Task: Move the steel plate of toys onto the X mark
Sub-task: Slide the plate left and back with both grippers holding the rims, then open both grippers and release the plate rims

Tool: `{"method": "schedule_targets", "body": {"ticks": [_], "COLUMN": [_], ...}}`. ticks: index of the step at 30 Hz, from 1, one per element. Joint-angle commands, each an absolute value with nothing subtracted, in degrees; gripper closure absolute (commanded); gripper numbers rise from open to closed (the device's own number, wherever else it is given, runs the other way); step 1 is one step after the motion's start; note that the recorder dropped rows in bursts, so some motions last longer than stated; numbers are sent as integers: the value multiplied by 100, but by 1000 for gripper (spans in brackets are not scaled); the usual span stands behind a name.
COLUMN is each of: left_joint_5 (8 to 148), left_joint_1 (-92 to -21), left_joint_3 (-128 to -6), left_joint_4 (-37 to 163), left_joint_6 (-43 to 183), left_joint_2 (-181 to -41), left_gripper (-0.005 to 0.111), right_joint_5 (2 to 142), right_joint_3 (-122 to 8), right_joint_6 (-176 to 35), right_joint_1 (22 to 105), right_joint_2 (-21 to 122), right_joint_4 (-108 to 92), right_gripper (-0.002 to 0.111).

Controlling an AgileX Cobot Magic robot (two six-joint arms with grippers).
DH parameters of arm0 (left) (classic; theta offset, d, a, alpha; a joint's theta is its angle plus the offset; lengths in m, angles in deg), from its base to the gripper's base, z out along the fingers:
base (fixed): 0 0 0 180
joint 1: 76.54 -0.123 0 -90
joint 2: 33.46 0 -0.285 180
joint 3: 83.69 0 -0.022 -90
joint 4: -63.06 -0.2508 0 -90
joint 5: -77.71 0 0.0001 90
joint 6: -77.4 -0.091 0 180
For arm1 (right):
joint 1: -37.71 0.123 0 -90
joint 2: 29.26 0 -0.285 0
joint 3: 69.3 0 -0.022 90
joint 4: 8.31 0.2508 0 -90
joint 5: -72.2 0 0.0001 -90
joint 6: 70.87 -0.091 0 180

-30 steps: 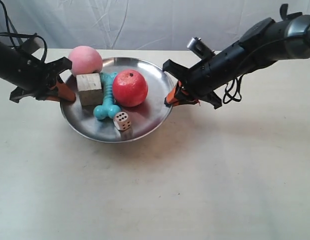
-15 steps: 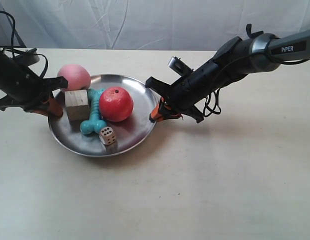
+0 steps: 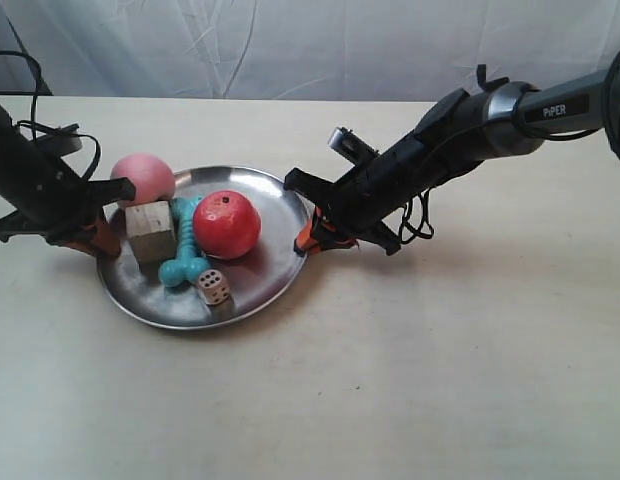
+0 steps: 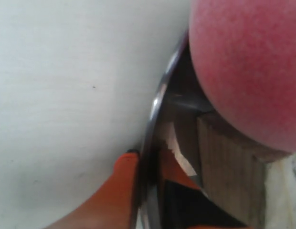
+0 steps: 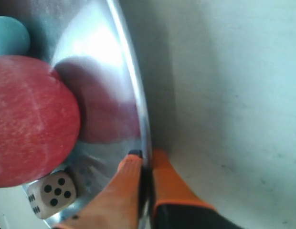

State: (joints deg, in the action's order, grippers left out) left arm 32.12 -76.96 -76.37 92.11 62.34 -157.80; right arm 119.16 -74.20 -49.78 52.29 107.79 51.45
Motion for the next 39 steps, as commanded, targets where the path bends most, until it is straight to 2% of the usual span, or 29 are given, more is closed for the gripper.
{"method": "schedule_targets", "body": {"ticks": [1,5,7,13,21,25,39], "left_joint_5": [3299,3346,3344,3344,3288,3236,3087], "left_joint_1": [-7696,-7696,-7696,-7696,-7696,-7696,-7696], "left_joint_3": [-7662,-7662,-7662,-7662,-7662,-7662,-7662], "left_joint_4": [9214,9236,9140,8949,8620,8361,8377], "left_joint_6": [6229,6241,6241,6230,6391,6703,6743], "left_joint_2": [-15908,-15922,-15922,-15922,-15922,-15922,-15079], "left_gripper": [107,107,107,104,79,72,70], "right_joint_5": [11935,11935,11935,11945,11999,12060,12439], "right_joint_3": [-7471,-7471,-7471,-7471,-7471,-7471,-7471], "right_joint_6": [-4812,-4812,-4812,-4822,-4822,-4846,-5001], "right_joint_1": [5266,5266,5266,5266,5266,5266,5173], "right_joint_2": [10735,10735,10735,10735,10735,10735,10303], "right_joint_4": [5074,5062,5033,4854,4826,4659,4290], "right_gripper": [95,76,72,73,73,73,73]}}
